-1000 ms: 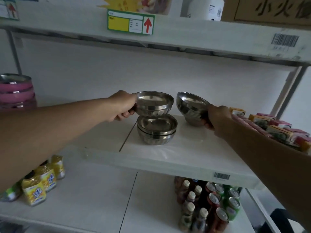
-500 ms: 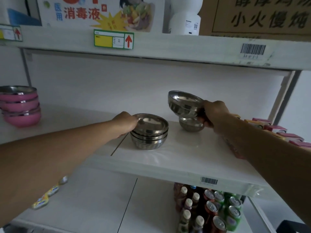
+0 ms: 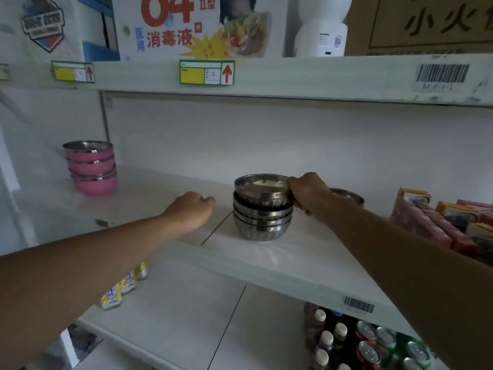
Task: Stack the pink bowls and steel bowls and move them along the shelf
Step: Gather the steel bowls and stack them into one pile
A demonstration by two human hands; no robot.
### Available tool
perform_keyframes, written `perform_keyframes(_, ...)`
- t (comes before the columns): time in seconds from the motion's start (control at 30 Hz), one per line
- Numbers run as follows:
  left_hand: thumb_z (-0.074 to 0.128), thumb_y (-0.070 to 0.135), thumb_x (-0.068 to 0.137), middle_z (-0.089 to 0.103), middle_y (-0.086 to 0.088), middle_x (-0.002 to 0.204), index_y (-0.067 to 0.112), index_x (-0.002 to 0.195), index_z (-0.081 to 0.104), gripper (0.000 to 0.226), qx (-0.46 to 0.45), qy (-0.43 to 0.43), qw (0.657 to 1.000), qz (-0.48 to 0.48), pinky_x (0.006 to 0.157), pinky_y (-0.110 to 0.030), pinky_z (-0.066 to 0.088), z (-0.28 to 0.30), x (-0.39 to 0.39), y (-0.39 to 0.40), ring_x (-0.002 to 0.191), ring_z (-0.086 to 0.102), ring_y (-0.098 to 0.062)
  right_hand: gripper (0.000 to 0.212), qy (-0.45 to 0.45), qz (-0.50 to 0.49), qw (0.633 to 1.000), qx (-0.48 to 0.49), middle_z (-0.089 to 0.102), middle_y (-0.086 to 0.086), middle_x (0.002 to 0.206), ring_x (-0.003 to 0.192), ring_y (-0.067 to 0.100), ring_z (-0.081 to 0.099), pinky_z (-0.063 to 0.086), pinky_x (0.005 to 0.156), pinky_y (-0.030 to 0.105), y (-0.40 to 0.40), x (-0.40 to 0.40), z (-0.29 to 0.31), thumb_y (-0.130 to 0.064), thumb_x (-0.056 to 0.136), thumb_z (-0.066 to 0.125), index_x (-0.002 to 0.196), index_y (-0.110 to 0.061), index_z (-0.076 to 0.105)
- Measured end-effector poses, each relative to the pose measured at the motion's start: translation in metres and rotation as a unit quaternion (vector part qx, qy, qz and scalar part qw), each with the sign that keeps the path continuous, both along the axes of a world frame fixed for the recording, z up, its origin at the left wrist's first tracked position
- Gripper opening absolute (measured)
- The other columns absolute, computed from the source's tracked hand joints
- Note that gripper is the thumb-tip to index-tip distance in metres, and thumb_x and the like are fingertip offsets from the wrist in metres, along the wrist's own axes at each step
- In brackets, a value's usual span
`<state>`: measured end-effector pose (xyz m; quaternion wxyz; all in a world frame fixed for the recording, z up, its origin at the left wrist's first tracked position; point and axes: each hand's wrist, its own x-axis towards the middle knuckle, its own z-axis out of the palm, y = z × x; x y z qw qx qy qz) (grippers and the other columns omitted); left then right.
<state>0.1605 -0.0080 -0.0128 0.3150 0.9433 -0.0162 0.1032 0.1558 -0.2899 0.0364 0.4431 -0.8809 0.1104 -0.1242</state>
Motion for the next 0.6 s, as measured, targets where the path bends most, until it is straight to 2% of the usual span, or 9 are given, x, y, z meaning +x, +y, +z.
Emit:
perform_keyframes(0.1, 0.039, 0.049, 0.097, 0.067, -0.014, 0.070, 0.010, 0.062, 0.056, 0.055, 0.014, 0.010, 1.000, 0.007, 0.065, -0.034, 0.044, -0.006, -0.008, 0.014, 0.073, 0.068, -0.034, 0.035, 0.007, -0.003, 1.000, -0.006, 0.062, 0.011, 0.063, 0.049, 0.023, 0.050, 0.041, 0.049, 0.027, 0.004, 0.002, -0.007, -0.038, 0.092, 0.058, 0.076, -0.008, 0.064)
perform_keyframes(0.2, 0.035, 0.058, 0.093, 0.062, -0.013, 0.080, 0.013, 0.068, 0.052, 0.054, 0.057, 0.022, 0.998, 0.017, 0.073, -0.037, 0.046, -0.013, -0.014, 0.023, 0.087, 0.068, -0.037, 0.052, 0.012, -0.010, 1.000, -0.015, 0.066, 0.009, 0.057, 0.045, 0.023, 0.052, 0.042, 0.048, 0.027, 0.002, -0.001, -0.013, -0.051, 0.096, 0.055, 0.074, -0.005, 0.066)
perform_keyframes(0.27, 0.035, 0.060, 0.093, 0.065, -0.011, 0.087, 0.013, 0.075, 0.057, 0.055, 0.087, 0.018, 0.996, 0.012, 0.078, -0.037, 0.051, -0.018, -0.016, 0.025, 0.089, 0.068, -0.036, 0.060, 0.018, -0.021, 1.000, -0.003, 0.072, 0.010, 0.063, 0.048, 0.023, 0.058, 0.047, 0.051, 0.029, -0.002, -0.007, -0.016, -0.056, 0.101, 0.047, 0.086, -0.003, 0.071)
perform_keyframes(0.37, 0.041, 0.056, 0.096, 0.072, -0.008, 0.103, 0.018, 0.090, 0.064, 0.044, 0.124, -0.016, 0.991, -0.043, 0.086, -0.039, 0.056, -0.026, -0.017, 0.027, 0.095, 0.067, -0.035, 0.056, 0.034, -0.059, 0.997, -0.034, 0.078, 0.016, 0.074, 0.054, 0.030, 0.070, 0.058, 0.054, 0.035, -0.012, -0.021, -0.022, -0.050, 0.104, 0.045, 0.098, -0.003, 0.074)
perform_keyframes(0.47, 0.048, 0.049, 0.100, 0.071, -0.006, 0.127, 0.021, 0.115, 0.071, 0.039, 0.166, -0.065, 0.976, -0.127, 0.097, -0.041, 0.054, -0.035, -0.015, 0.024, 0.115, 0.065, -0.030, 0.044, 0.030, -0.065, 0.986, -0.152, 0.074, 0.016, 0.085, 0.074, 0.038, 0.074, 0.063, 0.070, 0.046, -0.027, -0.045, -0.036, -0.037, 0.103, 0.050, 0.112, 0.001, 0.071)
perform_keyframes(0.53, 0.046, 0.055, 0.098, 0.067, -0.003, 0.134, 0.024, 0.126, 0.069, 0.048, 0.183, -0.082, 0.966, -0.162, 0.101, -0.042, 0.052, -0.039, -0.012, 0.020, 0.124, 0.061, -0.029, 0.036, 0.010, -0.056, 0.968, -0.245, 0.067, 0.005, 0.090, 0.081, 0.029, 0.070, 0.058, 0.071, 0.037, -0.032, -0.068, -0.048, -0.036, 0.100, 0.053, 0.121, -0.013, 0.069)
perform_keyframes(0.6, 0.041, 0.062, 0.094, 0.066, -0.003, 0.134, 0.024, 0.122, 0.068, 0.054, 0.197, -0.088, 0.961, -0.171, 0.100, -0.042, 0.051, -0.042, -0.010, 0.014, 0.125, 0.059, -0.029, 0.030, 0.016, -0.054, 0.958, -0.280, 0.075, 0.002, 0.102, 0.084, 0.019, 0.069, 0.061, 0.074, 0.036, -0.036, -0.090, -0.060, -0.041, 0.099, 0.055, 0.117, -0.024, 0.073)
